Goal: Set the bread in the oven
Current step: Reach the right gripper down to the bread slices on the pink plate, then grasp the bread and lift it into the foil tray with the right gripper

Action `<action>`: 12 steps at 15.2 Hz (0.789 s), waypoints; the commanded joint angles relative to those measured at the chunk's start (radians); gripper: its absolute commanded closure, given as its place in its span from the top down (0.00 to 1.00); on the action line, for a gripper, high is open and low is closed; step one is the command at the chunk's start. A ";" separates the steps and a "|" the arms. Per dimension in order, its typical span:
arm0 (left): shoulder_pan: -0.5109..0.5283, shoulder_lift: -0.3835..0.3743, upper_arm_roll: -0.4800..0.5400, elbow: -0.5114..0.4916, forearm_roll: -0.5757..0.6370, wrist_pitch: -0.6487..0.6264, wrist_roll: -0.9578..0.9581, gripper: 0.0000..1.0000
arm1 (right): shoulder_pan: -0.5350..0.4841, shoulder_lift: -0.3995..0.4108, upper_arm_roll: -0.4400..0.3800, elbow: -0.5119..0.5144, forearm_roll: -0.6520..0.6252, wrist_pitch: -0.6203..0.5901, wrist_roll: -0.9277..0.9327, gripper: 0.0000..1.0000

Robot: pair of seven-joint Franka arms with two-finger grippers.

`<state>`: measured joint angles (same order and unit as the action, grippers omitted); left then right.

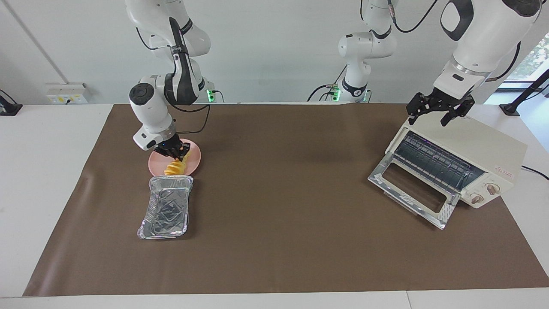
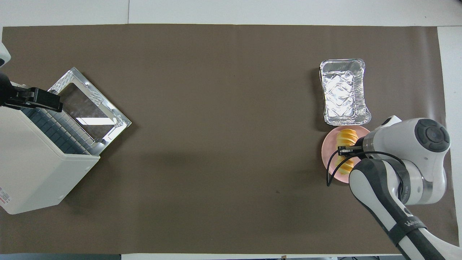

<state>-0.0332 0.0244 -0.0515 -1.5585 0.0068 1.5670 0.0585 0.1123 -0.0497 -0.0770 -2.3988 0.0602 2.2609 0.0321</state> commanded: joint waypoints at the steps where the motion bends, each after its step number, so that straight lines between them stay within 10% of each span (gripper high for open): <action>1: 0.010 -0.028 -0.004 -0.025 -0.021 0.005 -0.008 1.00 | 0.009 -0.055 0.003 0.104 0.026 -0.179 0.052 0.09; 6: 0.010 -0.028 -0.004 -0.025 -0.021 0.005 -0.008 1.00 | -0.003 0.013 0.002 0.323 0.024 -0.308 0.037 0.10; 12: 0.010 -0.027 -0.004 -0.025 -0.021 0.005 -0.008 1.00 | -0.054 0.192 -0.006 0.486 0.015 -0.189 -0.115 0.12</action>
<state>-0.0332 0.0244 -0.0515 -1.5585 0.0068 1.5670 0.0585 0.0868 0.0497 -0.0855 -2.0036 0.0718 2.0610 -0.0137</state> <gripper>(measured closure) 0.000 0.877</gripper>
